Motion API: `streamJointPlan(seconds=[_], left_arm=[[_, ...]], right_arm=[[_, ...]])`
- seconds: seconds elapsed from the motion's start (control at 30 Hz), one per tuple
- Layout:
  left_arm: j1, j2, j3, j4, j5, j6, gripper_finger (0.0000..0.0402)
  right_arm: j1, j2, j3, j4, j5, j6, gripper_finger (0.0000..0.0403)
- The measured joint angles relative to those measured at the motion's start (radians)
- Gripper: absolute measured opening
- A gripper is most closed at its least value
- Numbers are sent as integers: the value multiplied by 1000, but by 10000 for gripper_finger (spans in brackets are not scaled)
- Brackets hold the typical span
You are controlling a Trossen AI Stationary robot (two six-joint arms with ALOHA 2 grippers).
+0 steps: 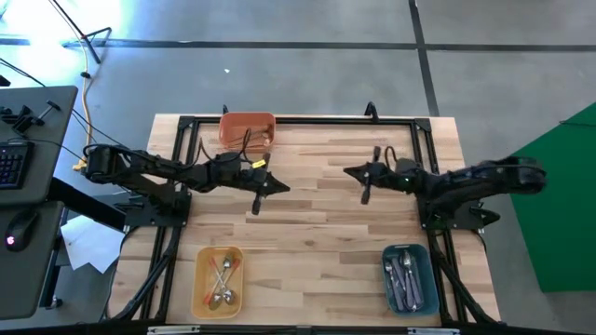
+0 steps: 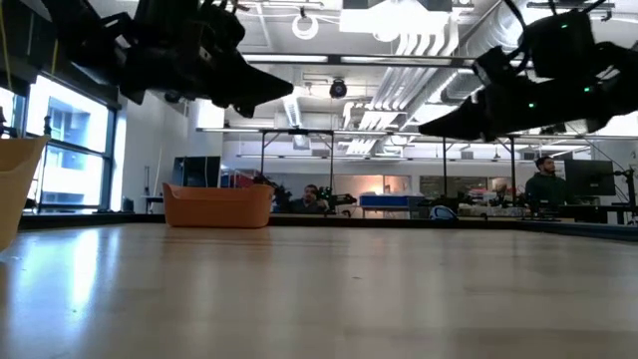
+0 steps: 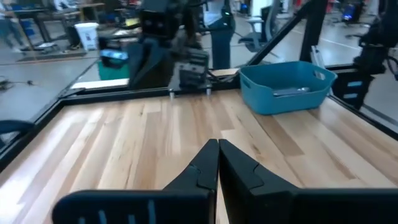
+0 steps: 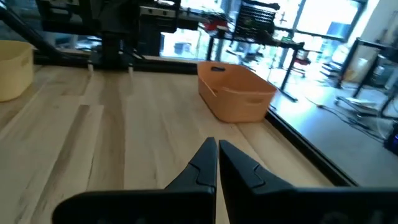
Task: Sort silverware by color (type)
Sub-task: Return to Home Position
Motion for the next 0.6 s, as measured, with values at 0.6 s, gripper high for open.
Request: streamJointPlan(seconds=[0.6], left_arm=[[78, -197, -263, 178, -28, -85, 3]], right_arm=[[62, -521, -147, -373, 50, 65, 0]])
